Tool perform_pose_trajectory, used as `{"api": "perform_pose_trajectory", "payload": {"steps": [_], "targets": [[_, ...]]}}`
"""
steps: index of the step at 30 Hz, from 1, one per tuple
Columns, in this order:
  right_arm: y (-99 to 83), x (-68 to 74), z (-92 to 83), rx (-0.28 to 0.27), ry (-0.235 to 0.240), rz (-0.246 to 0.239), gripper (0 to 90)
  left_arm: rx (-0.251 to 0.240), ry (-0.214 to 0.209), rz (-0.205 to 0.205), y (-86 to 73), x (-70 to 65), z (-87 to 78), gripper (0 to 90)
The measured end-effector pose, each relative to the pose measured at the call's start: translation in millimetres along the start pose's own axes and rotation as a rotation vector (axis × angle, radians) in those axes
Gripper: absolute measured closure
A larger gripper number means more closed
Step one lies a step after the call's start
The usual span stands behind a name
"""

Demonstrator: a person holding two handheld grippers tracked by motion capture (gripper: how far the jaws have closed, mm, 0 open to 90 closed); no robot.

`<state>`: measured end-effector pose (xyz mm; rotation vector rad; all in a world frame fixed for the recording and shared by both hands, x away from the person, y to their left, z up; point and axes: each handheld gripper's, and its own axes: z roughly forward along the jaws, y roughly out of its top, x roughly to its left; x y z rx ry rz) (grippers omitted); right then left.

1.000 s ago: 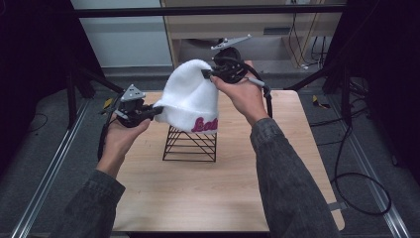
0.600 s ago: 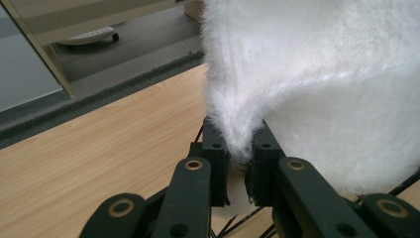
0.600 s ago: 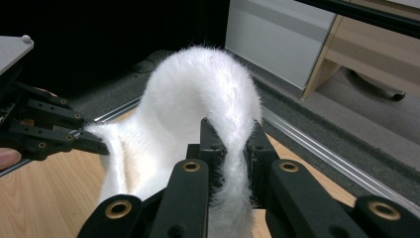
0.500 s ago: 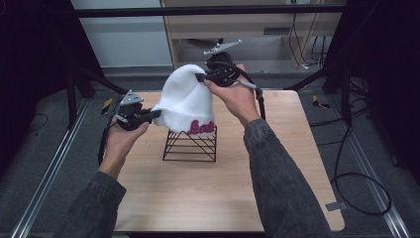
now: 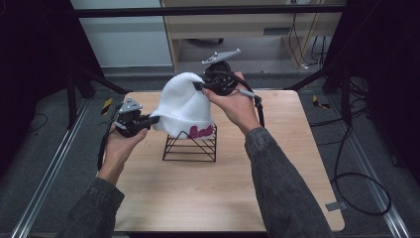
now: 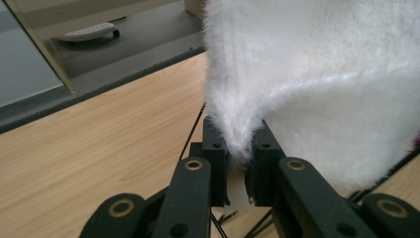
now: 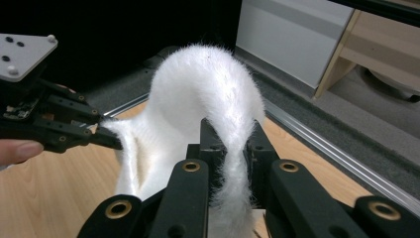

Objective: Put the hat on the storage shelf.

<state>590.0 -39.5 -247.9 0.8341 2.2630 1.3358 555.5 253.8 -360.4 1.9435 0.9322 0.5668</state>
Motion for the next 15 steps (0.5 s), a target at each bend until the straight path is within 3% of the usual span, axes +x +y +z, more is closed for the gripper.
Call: {"api": "perform_pose_trajectory", "payload": {"steps": [4, 10, 15], "targets": [[-7.1, 10.2, -3.1, 0.022, 0.005, -0.029, 82.5, -0.002, 0.001, 0.005, -7.4, -3.7, -3.0, 80.9], [-23.1, 19.8, -7.4, 0.036, 0.015, -0.031, 82.2, 0.02, -0.001, 0.045, -17.8, -11.4, -2.9, 80.9], [-36.6, 24.6, -8.4, 0.057, 0.019, -0.029, 82.0, 0.035, -0.013, 0.053, -25.5, -15.0, -2.0, 80.8]]}}
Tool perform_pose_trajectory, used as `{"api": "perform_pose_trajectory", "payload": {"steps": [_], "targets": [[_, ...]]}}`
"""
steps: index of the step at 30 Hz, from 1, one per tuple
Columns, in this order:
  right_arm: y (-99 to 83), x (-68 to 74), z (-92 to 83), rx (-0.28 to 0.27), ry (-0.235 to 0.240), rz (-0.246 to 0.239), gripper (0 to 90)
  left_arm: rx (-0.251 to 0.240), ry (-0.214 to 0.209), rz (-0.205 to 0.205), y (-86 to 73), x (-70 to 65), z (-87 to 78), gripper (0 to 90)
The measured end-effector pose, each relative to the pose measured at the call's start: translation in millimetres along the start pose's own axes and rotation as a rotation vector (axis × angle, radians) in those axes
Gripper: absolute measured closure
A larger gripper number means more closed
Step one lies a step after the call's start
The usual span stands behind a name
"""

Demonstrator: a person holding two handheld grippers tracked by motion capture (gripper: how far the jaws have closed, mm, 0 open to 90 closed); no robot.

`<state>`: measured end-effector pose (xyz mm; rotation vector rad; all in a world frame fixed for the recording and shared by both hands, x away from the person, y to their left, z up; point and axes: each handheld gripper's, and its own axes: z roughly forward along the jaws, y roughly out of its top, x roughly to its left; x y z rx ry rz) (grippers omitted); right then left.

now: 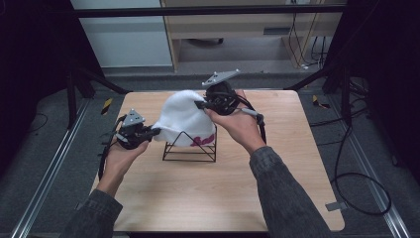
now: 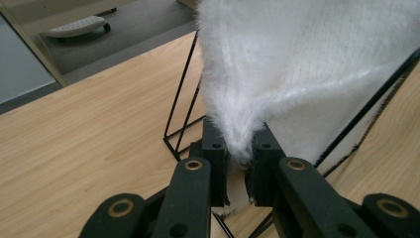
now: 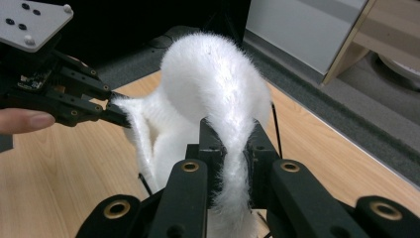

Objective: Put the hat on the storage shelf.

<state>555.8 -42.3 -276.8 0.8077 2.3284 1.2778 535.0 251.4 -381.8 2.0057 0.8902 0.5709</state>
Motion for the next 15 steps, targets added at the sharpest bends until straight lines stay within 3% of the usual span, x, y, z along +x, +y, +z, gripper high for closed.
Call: {"api": "perform_pose_trajectory", "payload": {"steps": [15], "targets": [[-16.8, 6.8, 5.4, 0.043, 0.014, 0.004, 81.6, 0.014, -0.016, -0.011, -16.8, -0.6, 4.2, 80.8]]}}
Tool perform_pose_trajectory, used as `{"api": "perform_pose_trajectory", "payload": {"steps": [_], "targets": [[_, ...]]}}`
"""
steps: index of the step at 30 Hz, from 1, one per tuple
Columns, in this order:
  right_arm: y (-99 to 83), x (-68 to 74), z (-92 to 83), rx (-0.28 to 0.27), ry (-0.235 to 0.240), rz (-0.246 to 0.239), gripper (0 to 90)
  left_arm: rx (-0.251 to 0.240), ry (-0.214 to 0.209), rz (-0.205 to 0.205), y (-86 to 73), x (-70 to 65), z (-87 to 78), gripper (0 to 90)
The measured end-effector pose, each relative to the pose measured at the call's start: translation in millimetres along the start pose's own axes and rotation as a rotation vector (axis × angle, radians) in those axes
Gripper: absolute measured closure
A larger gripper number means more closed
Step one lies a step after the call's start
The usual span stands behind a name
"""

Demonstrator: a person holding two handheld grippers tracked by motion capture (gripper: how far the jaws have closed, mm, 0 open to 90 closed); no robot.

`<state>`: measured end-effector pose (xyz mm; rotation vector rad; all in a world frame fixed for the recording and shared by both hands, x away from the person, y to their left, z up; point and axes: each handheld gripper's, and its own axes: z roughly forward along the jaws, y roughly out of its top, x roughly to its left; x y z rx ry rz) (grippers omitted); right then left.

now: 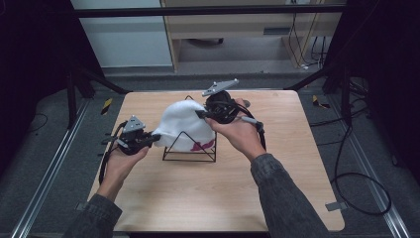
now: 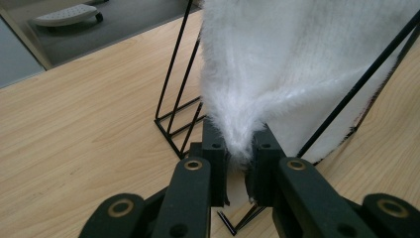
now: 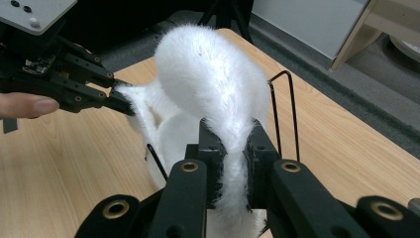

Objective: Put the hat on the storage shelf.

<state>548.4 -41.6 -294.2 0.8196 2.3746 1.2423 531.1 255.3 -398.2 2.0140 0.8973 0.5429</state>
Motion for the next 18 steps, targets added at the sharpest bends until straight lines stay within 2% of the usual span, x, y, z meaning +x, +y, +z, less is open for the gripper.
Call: {"api": "perform_pose_trajectory", "payload": {"steps": [18], "targets": [[-17.5, 6.9, 8.8, 0.043, 0.023, 0.005, 80.6, 0.033, -0.013, -0.005, -14.9, -1.0, 11.1, 80.4]]}}
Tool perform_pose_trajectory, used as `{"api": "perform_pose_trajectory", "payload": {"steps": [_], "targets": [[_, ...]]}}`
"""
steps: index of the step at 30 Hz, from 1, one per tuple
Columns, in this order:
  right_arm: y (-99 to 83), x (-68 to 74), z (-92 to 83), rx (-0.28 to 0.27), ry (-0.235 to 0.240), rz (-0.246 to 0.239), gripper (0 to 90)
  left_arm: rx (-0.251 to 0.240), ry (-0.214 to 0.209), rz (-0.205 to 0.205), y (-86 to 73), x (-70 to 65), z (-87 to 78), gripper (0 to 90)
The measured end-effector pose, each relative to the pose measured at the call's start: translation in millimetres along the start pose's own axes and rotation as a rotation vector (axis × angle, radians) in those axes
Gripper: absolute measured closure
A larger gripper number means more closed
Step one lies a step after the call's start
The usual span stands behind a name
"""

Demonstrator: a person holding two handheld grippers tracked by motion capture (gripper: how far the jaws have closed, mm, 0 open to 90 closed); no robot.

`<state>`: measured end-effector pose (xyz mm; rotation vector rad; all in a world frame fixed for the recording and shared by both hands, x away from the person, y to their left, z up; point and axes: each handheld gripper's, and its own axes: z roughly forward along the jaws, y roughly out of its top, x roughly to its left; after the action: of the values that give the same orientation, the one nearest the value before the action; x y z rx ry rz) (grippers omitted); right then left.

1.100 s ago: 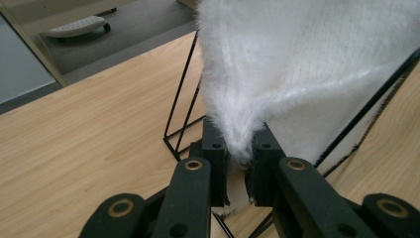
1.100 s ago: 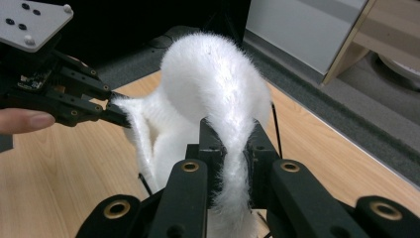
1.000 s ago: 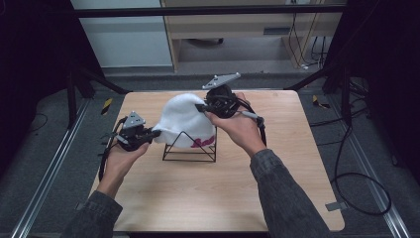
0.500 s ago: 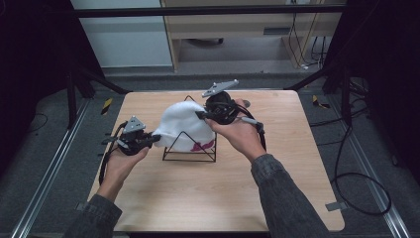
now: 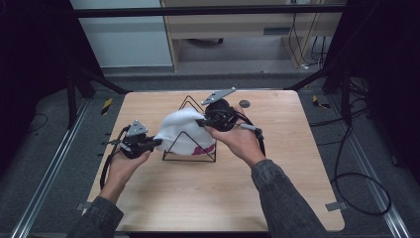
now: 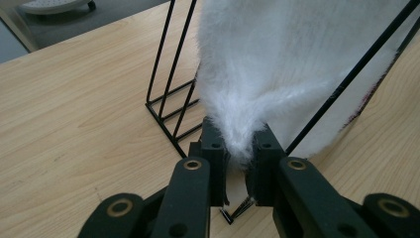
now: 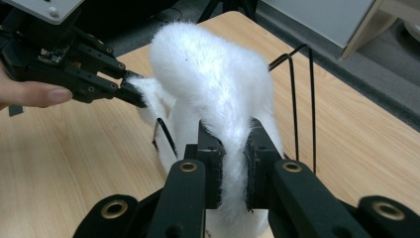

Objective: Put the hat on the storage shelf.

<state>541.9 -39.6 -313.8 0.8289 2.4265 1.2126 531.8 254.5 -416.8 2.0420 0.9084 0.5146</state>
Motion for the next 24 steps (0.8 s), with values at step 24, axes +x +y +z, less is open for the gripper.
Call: {"api": "perform_pose_trajectory", "payload": {"steps": [24], "targets": [[0.2, 9.5, 22.8, 0.074, 0.004, 0.004, 74.5, 0.074, -0.025, 0.001, -21.5, 4.7, 14.2, 80.1]]}}
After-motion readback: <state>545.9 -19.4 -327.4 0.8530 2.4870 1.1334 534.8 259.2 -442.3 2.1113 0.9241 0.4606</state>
